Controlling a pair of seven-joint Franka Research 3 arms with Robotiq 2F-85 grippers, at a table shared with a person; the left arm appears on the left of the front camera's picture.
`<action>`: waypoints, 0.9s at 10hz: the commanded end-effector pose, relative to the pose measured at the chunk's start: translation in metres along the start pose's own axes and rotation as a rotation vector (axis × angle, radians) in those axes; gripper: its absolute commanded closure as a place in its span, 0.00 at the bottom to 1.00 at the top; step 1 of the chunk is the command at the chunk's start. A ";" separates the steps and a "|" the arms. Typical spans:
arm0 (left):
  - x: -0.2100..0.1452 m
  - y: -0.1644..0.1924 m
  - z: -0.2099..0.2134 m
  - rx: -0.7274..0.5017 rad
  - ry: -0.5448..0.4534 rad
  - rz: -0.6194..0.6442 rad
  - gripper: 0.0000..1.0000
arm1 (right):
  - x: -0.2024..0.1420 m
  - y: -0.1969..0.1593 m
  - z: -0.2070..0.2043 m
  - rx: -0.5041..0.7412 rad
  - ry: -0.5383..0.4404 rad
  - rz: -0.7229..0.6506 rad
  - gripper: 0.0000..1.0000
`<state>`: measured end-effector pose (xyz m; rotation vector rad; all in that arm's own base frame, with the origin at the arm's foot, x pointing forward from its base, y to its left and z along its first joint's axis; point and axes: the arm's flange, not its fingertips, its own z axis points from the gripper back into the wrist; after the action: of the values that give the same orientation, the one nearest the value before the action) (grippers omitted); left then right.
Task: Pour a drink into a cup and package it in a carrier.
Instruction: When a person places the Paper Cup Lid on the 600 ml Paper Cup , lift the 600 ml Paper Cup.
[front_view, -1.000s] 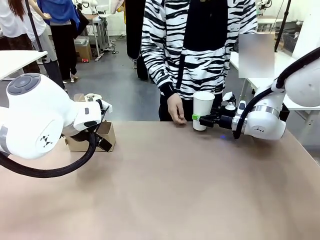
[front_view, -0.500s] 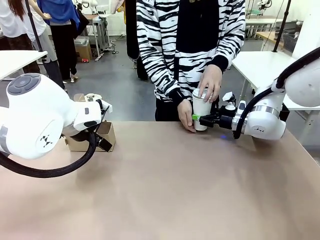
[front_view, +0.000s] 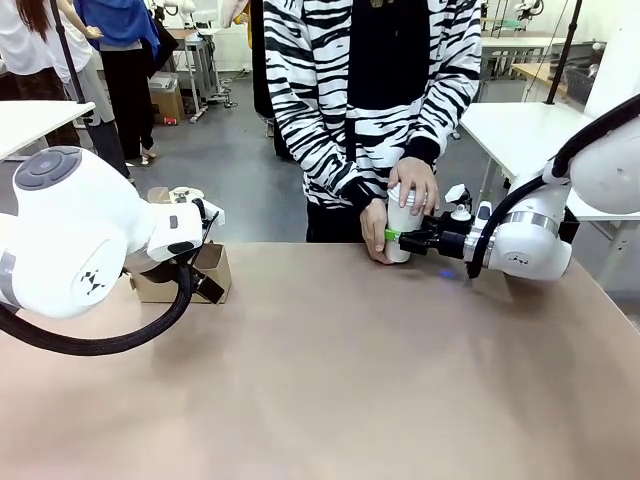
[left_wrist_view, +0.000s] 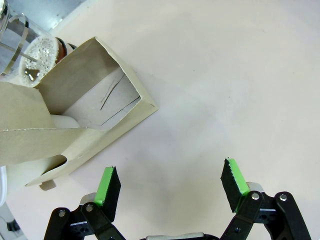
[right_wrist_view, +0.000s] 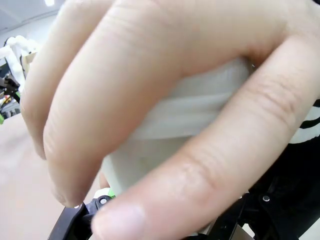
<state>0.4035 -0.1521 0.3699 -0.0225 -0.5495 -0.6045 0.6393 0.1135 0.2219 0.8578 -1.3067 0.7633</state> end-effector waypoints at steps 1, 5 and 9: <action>0.000 0.000 0.001 -0.002 -0.002 0.001 0.00 | 0.004 0.001 -0.002 0.000 -0.004 0.004 0.19; 0.000 0.000 0.001 -0.002 -0.002 0.001 0.00 | 0.004 0.001 -0.002 0.000 -0.004 0.004 0.19; 0.000 0.000 0.001 -0.002 -0.002 0.001 0.00 | 0.004 0.001 -0.002 0.000 -0.004 0.004 0.19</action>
<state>0.4035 -0.1521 0.3699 -0.0225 -0.5495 -0.6045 0.6395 0.1137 0.2228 0.8585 -1.3084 0.7642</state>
